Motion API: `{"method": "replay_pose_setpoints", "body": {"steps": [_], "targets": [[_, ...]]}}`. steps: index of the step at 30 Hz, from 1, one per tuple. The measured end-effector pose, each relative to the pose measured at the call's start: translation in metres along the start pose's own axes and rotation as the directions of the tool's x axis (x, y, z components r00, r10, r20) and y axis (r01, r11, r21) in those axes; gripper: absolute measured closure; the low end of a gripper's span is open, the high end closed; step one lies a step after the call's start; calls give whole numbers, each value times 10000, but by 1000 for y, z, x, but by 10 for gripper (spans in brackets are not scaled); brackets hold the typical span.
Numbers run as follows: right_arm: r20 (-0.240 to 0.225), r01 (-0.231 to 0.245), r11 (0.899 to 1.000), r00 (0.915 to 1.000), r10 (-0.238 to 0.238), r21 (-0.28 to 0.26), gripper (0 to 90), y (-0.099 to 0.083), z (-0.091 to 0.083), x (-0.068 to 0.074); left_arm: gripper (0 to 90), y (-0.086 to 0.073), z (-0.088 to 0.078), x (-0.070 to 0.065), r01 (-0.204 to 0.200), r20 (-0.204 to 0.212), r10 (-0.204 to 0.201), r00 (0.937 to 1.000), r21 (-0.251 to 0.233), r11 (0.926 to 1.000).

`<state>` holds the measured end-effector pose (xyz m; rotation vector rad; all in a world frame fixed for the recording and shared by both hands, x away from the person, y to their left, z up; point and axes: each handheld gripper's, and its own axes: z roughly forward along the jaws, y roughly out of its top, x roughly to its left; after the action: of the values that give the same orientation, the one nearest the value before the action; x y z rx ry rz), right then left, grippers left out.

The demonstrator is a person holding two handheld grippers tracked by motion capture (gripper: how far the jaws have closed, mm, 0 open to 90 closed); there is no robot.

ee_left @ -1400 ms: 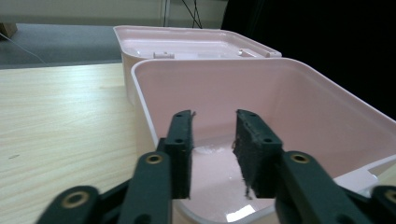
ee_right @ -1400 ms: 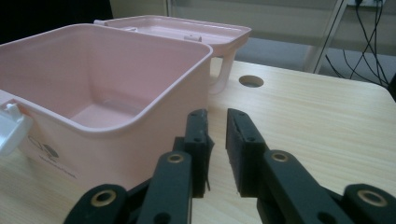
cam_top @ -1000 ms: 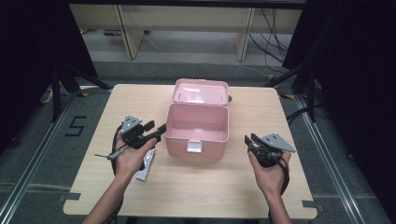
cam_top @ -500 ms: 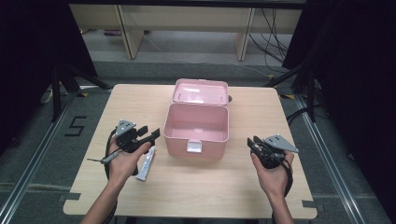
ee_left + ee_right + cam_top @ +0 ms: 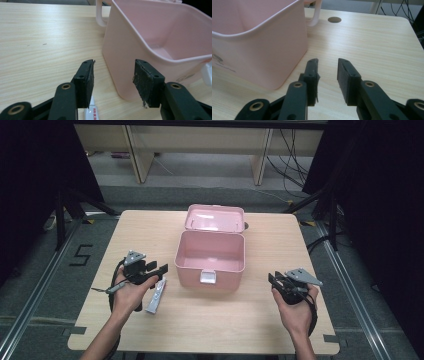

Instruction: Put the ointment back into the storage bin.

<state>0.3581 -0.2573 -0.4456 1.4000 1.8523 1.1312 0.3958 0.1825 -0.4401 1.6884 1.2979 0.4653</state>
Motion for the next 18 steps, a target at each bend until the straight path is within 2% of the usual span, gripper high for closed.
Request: {"method": "replay_pose_setpoints", "body": {"steps": [1, 2, 3, 4, 5, 6, 7, 10, 11, 12, 13, 14, 15, 16, 17, 18], "targets": [[5, 29, 10000, 10000, -29, -35, 706, -1, 0, -1, 505, 0, 0, 0, -46, -4, 46, 10000, 105, 9999], [99, -265, 9996, 9996, 264, 65, 705, -2, -1, 2, 510, -1, 1, 1, -76, 14, 76, 10000, 282, 9996], [-119, 36, 9999, 9999, -34, 143, 704, -2, 0, -1, 513, -2, 2, 1, -109, 13, 109, 9999, 401, 9991], [-210, 113, 9996, 9997, -108, 270, 704, -2, 0, -2, 518, -3, 2, 2, -216, 48, 213, 9998, 626, 9978], [-70, -247, 9993, 9997, 249, 292, 704, -2, 0, 0, 520, -5, 3, 2, -237, -8, 239, 9997, 835, 9962], [20, -285, 9987, 9996, 285, 423, 703, -2, -1, 0, 525, -6, 3, 3, -340, -70, 349, 9994, 1004, 9944], [17, 151, 9997, 9999, -152, 214, 703, -1, 1, -3, 529, -7, 5, 5, -318, -11, 320, 9995, 1019, 9943], [-35, 96, 9997, 9999, -95, 239, 702, 1, 2, -3, 535, -11, 7, 8, -312, -120, 330, 9994, 1320, 9908], [-88, -173, 9995, 9998, 176, 274, 701, 1, 2, -1, 536, -12, 6, 10, -547, -87, 570, 9983, 1695, 9840], [-57, 17, 9996, 10000, -16, 281, 701, 2, 3, -2, 539, -13, 8, 10, -554, -84, 579, 9983, 1825, 9816], [-58, 6, 9996, 10000, -4, 297, 699, 3, 3, -1, 541, -14, 9, 10, -479, -149, 517, 9986, 1897, 9807], [-115, -150, 9991, 9998, 155, 398, 698, 3, 3, 0, 544, -14, 9, 12, -709, -121, 755, 9971, 2231, 9722], [-214, 145, 9993, 9997, -138, 341, 698, 4, 4, -2, 543, -15, 10, 11, -649, -125, 696, 9975, 2302, 9710], [-176, 245, 9990, 9996, -239, 363, 698, 5, 4, -2, 543, -16, 10, 12, -691, -101, 741, 9972, 2528, 9650], [-212, -72, 9992, 9997, 80, 393, 698, 5, 4, 1, 543, -16, 11, 12, -677, -125, 733, 9972, 2534, 9650], [-157, 325, 9987, 9994, -319, 390, 697, 6, 4, -1, 543, -16, 11, 12, -674, -159, 744, 9971, 2698, 9605]]}}
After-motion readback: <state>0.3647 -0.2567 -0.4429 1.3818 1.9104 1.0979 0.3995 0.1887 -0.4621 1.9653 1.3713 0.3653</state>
